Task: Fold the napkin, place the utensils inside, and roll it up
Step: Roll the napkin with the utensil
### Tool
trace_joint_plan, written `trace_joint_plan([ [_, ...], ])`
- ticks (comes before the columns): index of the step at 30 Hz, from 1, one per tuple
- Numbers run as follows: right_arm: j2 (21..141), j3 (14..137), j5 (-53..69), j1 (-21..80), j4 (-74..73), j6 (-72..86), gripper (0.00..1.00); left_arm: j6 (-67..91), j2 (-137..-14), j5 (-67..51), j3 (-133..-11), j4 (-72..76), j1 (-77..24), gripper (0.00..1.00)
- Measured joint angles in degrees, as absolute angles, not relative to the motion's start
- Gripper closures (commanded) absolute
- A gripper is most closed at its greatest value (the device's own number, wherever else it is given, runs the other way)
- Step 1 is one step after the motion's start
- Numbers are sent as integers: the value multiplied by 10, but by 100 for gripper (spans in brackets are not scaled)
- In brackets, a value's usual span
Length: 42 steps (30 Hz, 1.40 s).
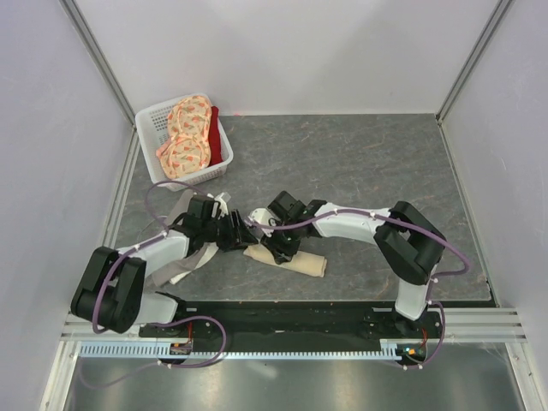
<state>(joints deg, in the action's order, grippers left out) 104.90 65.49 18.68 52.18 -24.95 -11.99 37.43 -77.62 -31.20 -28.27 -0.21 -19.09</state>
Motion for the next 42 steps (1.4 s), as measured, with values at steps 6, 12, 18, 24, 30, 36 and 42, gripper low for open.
trace_joint_plan([
  [6, 1097, 693, 338, 462, -289, -116, 61, 362, -723, -279, -278, -32, -191, 42],
  [12, 1161, 719, 493, 415, -334, -111, 61, 354, -698, -271, -260, -42, -191, 42],
  [18, 1214, 727, 597, 391, -376, -107, 60, 353, -682, -283, -240, -26, -192, 42],
  [24, 1242, 730, 643, 383, -398, -107, 61, 353, -694, -310, -236, 9, -198, 43],
  [30, 1256, 734, 665, 373, -405, -106, 61, 353, -710, -334, -229, 35, -214, 48],
  [36, 1268, 741, 677, 367, -416, -103, 59, 355, -733, -347, -229, 52, -227, 86],
  [42, 1261, 743, 676, 363, -424, -77, 35, 356, -778, -364, -229, 74, -227, 98],
])
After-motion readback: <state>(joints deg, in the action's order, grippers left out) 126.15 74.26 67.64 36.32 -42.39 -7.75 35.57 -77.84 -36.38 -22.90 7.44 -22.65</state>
